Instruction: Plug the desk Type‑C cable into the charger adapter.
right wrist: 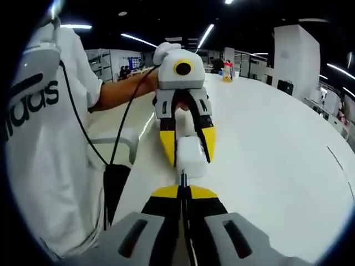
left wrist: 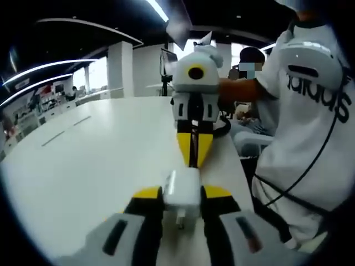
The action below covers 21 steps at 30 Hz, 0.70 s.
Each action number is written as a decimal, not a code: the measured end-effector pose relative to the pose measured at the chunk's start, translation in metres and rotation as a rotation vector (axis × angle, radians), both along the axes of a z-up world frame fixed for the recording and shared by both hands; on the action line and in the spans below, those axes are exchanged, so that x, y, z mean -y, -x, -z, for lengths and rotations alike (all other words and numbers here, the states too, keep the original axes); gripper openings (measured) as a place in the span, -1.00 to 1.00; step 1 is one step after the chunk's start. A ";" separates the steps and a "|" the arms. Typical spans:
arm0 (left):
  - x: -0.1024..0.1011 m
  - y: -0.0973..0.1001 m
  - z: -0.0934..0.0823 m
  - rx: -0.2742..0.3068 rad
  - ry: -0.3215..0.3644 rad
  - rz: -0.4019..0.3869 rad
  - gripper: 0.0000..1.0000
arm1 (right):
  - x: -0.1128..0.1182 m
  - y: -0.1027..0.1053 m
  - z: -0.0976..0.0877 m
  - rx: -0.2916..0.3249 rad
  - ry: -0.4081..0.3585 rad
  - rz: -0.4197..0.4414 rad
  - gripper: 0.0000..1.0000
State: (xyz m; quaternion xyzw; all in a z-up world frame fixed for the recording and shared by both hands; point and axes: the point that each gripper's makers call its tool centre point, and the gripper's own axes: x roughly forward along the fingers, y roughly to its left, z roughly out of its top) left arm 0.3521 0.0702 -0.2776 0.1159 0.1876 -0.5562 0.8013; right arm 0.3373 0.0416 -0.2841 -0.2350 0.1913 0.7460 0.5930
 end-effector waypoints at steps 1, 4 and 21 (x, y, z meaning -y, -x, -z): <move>0.002 0.001 0.000 -0.003 0.000 0.006 -0.49 | -0.002 0.001 0.000 -0.002 -0.002 -0.008 -0.96; 0.002 0.001 0.001 -0.006 -0.009 0.005 -0.48 | -0.001 0.001 0.000 0.009 0.013 -0.016 -0.97; 0.002 0.002 0.002 0.018 -0.005 0.009 -0.47 | 0.000 -0.001 0.002 -0.012 -0.071 -0.004 -0.90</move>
